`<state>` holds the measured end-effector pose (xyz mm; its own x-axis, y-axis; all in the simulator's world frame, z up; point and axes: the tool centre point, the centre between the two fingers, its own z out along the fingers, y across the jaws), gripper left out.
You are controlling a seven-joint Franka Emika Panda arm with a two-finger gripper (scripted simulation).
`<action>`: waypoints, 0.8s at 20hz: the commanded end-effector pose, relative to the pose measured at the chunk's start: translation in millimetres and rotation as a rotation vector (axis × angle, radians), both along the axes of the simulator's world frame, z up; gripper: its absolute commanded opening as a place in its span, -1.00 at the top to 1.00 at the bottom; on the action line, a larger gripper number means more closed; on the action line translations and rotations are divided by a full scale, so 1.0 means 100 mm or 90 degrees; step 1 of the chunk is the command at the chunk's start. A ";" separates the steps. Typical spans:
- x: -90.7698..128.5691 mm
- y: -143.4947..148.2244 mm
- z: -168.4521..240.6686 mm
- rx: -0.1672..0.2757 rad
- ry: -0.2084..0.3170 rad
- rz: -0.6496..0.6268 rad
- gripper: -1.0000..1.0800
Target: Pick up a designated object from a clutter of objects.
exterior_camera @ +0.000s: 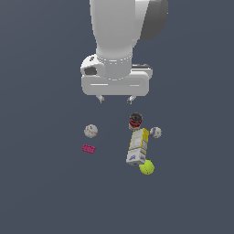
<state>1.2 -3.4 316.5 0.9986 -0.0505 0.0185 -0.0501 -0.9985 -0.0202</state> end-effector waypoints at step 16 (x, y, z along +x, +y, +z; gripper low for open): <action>0.04 -0.25 0.14 0.006 -0.022 -0.030 -0.92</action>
